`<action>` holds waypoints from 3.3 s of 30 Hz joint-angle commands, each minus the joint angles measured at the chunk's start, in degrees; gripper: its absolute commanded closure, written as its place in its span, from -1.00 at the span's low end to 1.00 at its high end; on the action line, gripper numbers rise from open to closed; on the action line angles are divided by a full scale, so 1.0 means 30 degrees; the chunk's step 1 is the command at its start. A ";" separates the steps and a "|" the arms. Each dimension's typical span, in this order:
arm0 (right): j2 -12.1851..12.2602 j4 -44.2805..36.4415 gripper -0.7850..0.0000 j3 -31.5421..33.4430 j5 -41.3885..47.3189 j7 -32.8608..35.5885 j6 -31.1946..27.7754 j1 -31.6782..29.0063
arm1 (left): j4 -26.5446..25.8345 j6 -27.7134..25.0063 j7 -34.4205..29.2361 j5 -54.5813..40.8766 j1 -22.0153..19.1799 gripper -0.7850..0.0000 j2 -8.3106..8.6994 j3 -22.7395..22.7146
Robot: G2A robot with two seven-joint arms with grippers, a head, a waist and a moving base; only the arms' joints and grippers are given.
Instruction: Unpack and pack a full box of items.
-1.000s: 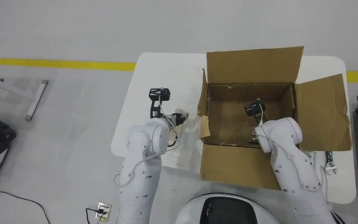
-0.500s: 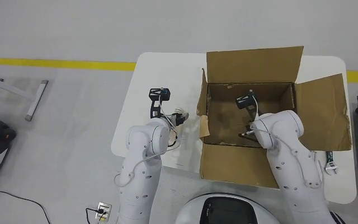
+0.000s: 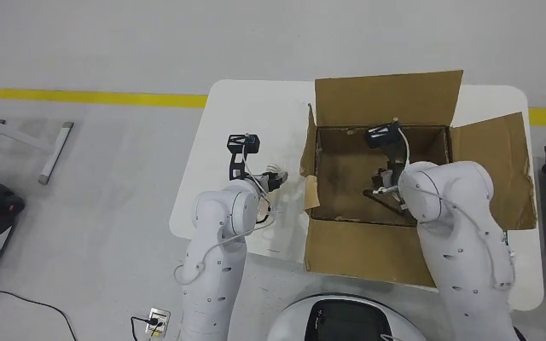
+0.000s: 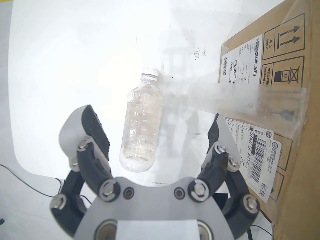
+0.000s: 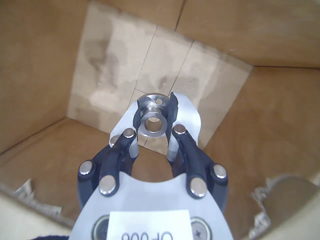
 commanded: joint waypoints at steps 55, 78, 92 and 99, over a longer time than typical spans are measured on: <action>0.3807 0.0241 1.00 1.1331 0.4837 -0.3625 0.1486 -0.4556 | 0.0000 0.0000 0.0000 0.0000 0.0000 -1.00 0.0000 0.0000; 0.4252 0.2043 -0.38 0.9598 0.5106 -0.5220 0.1943 -0.4539 | 0.0000 0.0000 0.0000 0.0000 0.0000 -1.00 0.0000 0.0000; 0.4154 -0.1338 1.00 1.4133 1.3398 -0.8497 0.2359 -0.8045 | 0.0000 0.0000 0.0000 0.0000 0.0000 -1.00 0.0000 0.0000; 0.4014 -0.2962 1.00 1.5124 1.7685 -0.9009 0.1418 -0.9979 | 0.0000 0.0000 0.0000 0.0000 0.0000 -1.00 0.0000 0.0000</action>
